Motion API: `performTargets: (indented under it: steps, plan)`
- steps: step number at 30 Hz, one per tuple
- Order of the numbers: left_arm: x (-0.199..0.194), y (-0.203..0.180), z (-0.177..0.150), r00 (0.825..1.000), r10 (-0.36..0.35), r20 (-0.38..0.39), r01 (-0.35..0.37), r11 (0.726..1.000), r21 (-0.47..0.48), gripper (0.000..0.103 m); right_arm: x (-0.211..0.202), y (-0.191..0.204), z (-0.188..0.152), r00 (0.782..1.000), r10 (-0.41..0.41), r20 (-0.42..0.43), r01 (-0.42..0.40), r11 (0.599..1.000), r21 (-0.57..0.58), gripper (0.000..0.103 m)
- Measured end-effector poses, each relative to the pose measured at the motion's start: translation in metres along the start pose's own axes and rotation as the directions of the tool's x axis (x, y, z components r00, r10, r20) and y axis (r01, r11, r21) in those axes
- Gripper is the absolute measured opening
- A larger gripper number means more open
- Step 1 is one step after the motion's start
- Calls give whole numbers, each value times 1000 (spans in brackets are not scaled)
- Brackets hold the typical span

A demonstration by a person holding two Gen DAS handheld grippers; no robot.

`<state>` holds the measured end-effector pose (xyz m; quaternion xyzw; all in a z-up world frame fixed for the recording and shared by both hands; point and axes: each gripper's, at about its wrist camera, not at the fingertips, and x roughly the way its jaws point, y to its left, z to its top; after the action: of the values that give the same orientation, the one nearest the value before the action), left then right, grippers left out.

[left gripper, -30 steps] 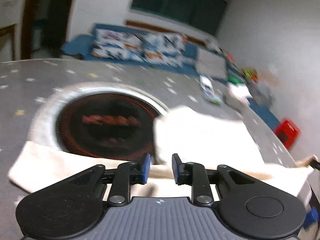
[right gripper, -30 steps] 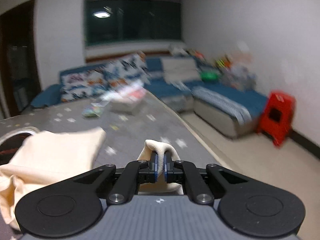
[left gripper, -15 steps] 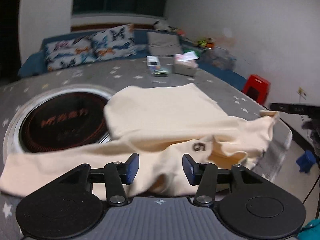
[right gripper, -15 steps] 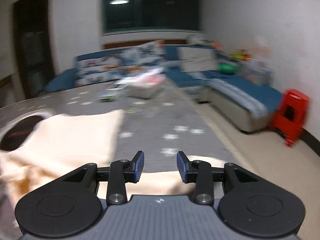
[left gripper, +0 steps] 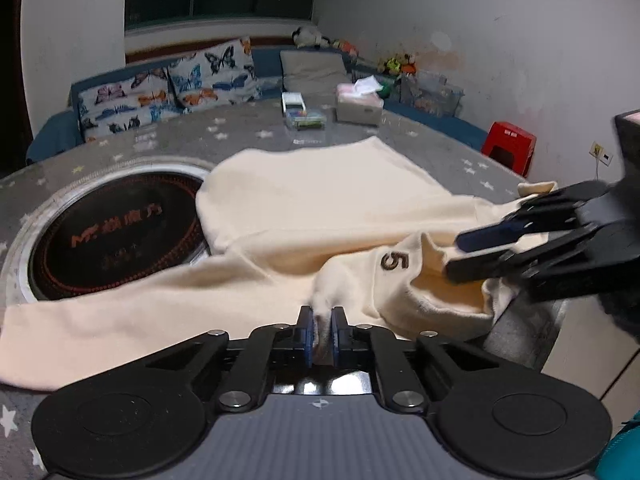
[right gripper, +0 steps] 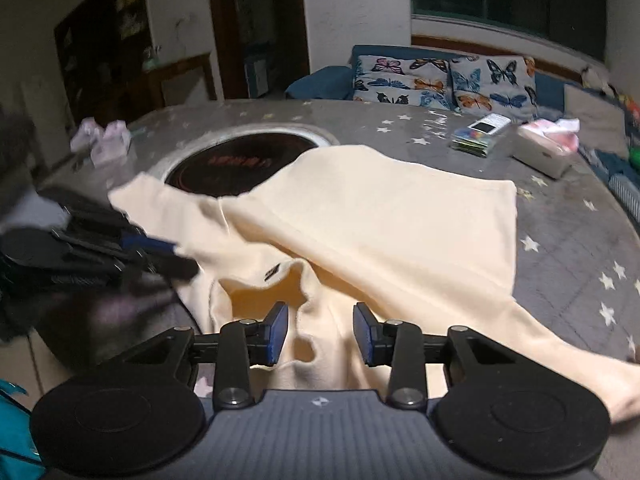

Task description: Fold clothes

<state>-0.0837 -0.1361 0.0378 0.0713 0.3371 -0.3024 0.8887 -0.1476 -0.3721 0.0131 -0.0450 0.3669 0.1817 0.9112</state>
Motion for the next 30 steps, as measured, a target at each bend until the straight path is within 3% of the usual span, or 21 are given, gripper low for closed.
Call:
performTargets:
  steps: [1,4,7,13,17,19,21,24,26,27,28,29,30]
  plan:
    - [-5,-1,0,1000,1,9,-1,1000,1,9,2,2,0,1000,-2,-6,2,1000,-5,7]
    - [-25,-1,-3,999,-23,32,22,1000,10,9,-10,7,0,1000,16,3,-16,999,-31,3]
    - [-40,-2,-9,998,-56,32,55,998,33,10,-35,12,-2,996,87,12,-86,993,-85,3]
    - [-40,0,-25,994,-93,-61,98,992,79,11,-42,29,-22,971,199,-130,-217,966,-142,3]
    - [-46,3,-17,996,-78,-42,81,994,71,14,-50,26,-15,985,152,-82,-163,977,-136,13]
    - [-49,-1,-10,997,-83,-7,83,994,76,15,-51,23,-12,990,132,-56,-138,982,-129,27]
    - [-49,-8,-2,994,-111,18,109,991,76,25,-45,23,-12,992,113,-59,-120,983,-136,34]
    - [-38,-26,6,990,-139,39,134,985,108,41,-32,26,-15,994,84,-76,-95,984,-154,34]
    - [-27,-37,7,985,-169,21,165,977,135,42,-22,28,-17,995,49,-91,-64,984,-169,32]
    - [-18,-43,6,987,-164,-2,162,975,150,41,-19,27,-17,994,41,-98,-57,985,-166,20]
    - [-10,-47,6,988,-151,-18,152,975,164,41,-17,25,-18,994,41,-100,-56,986,-156,11]
    - [-3,-50,5,990,-139,-34,143,974,176,38,-18,23,-19,994,42,-96,-57,987,-150,10]
    - [3,-49,3,990,-130,-47,136,975,174,23,-20,22,-19,995,43,-89,-56,988,-146,7]
